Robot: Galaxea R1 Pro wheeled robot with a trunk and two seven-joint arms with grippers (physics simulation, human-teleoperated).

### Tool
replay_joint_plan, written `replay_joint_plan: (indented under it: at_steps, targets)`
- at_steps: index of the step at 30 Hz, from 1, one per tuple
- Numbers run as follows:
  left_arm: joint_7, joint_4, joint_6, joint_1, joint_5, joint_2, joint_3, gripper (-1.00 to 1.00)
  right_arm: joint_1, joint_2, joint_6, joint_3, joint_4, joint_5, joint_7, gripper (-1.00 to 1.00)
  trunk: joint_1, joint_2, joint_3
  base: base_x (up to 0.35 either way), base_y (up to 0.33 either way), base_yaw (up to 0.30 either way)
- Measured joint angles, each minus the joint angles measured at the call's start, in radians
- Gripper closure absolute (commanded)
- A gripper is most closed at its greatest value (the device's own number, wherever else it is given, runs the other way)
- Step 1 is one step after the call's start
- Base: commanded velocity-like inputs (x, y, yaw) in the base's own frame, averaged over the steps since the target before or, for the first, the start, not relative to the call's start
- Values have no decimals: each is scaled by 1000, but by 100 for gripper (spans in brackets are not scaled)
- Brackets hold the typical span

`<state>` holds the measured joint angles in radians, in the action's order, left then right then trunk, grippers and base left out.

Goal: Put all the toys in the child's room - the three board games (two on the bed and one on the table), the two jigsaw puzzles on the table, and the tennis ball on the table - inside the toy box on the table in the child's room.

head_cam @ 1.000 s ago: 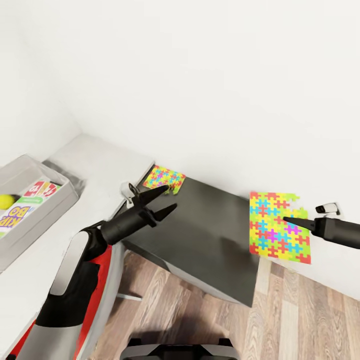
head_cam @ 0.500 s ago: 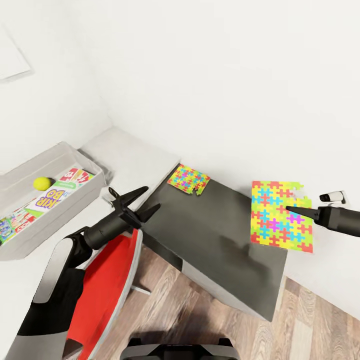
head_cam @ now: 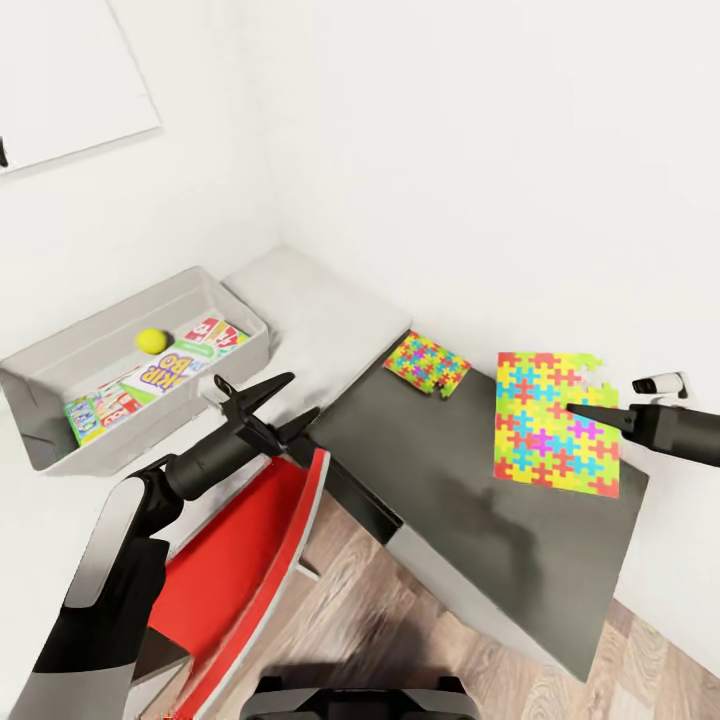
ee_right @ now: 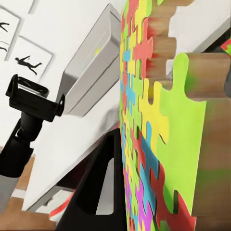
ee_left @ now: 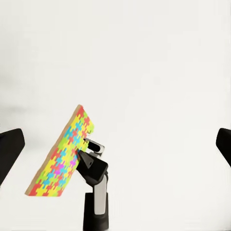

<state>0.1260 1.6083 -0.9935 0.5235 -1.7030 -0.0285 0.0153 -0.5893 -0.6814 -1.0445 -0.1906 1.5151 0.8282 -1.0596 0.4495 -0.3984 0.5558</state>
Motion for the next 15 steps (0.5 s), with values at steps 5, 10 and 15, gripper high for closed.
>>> replay_joint_plan:
  at_steps: [5, 10, 15]
  targets:
    - [1, 0, 0, 0, 0, 1, -1, -100, -21, 0, 0, 7, 0, 1, 0, 100, 0, 0, 0, 0, 0, 300]
    - [1, 0, 0, 1, 0, 4, -2, -100, -51, -3, 0, 12, -7, 3, 1, 100, 0, 0, 0, 0, 0, 300]
    - [1, 0, 0, 2, 0, 7, -4, -100, -115, -3, 1, 44, -57, 2, 15, 100, 0, 0, 0, 0, 0, 300]
